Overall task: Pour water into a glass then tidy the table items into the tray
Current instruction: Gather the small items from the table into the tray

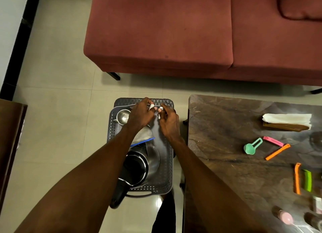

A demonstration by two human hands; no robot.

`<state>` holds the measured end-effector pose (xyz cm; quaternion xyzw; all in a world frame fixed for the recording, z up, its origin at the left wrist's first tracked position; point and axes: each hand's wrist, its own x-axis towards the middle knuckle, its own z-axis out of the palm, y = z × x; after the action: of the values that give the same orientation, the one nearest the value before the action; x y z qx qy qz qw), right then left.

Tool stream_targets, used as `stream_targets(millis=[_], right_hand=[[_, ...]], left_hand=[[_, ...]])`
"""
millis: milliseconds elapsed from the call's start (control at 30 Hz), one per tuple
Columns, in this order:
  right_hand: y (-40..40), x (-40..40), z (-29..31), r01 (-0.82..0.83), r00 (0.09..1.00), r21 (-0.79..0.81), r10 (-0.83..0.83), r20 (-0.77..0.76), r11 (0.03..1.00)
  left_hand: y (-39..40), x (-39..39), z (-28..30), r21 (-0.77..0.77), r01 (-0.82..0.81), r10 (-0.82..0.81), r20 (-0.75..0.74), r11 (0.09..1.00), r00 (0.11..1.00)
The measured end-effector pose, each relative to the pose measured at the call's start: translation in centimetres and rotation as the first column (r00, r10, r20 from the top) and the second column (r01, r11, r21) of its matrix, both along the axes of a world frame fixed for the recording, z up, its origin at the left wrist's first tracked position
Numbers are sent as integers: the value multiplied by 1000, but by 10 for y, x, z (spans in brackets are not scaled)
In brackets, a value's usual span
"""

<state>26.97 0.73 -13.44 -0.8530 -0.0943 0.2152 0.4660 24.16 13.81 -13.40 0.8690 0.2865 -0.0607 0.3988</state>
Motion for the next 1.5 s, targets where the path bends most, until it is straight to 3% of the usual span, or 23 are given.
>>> stream_targets(millis=[133, 333, 533, 767, 900, 1033, 1300, 1500], right_hand=[[3, 0, -1, 23, 999, 17, -22, -42, 1000], [2, -1, 2, 42, 998, -15, -43, -55, 999], [7, 4, -3, -143, 990, -212, 141, -21, 967], [12, 4, -7, -137, 990, -242, 137, -16, 961], [15, 6, -4, -58, 997, -199, 66, 35, 978], [16, 3, -3, -67, 998, -177, 67, -8, 982], [11, 2, 5, -84, 996, -166, 84, -6, 983], [8, -4, 6, -66, 998, -201, 61, -32, 977]], left_hand=[[1, 2, 4, 39, 91, -90, -48, 995, 995], [-1, 3, 10, 49, 42, -39, -70, 998, 997], [0, 1, 6, 126, 176, -167, -77, 976, 983], [1, -2, 3, 257, 304, -240, -251, 917, 938], [4, -4, 0, 257, 285, -234, -210, 924, 949], [4, -5, 0, 252, 253, -217, -163, 934, 963], [0, -3, 4, 40, 187, -184, -78, 982, 980], [-2, -1, 8, 144, 305, -297, -73, 941, 952]])
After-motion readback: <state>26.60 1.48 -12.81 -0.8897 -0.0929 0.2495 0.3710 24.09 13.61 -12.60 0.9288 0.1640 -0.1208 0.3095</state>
